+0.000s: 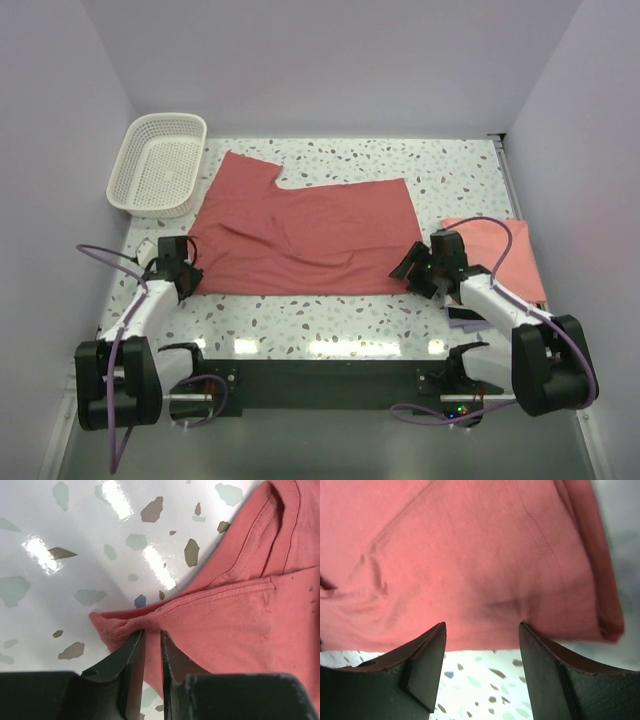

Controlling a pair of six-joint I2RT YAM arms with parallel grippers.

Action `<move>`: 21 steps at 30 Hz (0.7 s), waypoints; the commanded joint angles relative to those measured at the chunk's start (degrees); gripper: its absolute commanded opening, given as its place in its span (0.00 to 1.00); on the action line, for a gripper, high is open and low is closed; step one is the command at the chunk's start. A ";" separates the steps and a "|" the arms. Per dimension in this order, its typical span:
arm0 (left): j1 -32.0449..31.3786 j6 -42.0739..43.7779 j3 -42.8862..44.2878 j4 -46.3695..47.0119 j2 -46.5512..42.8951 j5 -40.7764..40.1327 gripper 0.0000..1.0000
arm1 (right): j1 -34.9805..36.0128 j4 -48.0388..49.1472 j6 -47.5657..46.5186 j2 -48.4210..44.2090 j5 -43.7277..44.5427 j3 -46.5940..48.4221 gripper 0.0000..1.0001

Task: Fold and stack the t-shirts
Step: Fold the tshirt

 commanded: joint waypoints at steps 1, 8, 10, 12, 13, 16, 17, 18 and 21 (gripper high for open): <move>0.66 0.18 -0.73 -4.27 -2.94 -1.18 0.23 | -0.17 -6.24 -1.69 -5.34 -2.60 -2.10 0.63; 0.48 5.71 4.26 -1.11 -4.97 6.55 0.23 | 6.66 -7.39 -9.78 -7.74 1.52 11.22 0.60; -0.13 6.06 5.33 0.64 -5.49 9.45 0.23 | 10.01 -6.60 -11.71 -2.12 4.94 15.37 0.60; -1.79 6.07 6.47 2.05 -5.50 10.43 0.23 | 13.19 -3.62 -13.46 2.45 5.13 20.73 0.59; -2.50 6.07 7.26 2.49 -5.15 10.69 0.23 | 13.89 -1.95 -13.91 7.26 4.78 22.05 0.57; -5.23 6.16 8.67 3.90 -2.51 11.83 0.23 | 16.44 5.51 -15.58 17.71 1.89 29.42 0.54; -6.28 6.59 8.94 4.25 -0.59 12.18 0.23 | 16.97 6.14 -16.28 20.29 0.83 31.54 0.52; -7.33 6.59 9.20 4.43 0.38 12.45 0.23 | 17.58 6.67 -16.55 23.36 -0.13 33.65 0.50; -9.01 6.68 9.20 5.22 3.20 13.50 0.22 | 20.66 7.38 -17.16 31.81 -1.64 41.30 0.47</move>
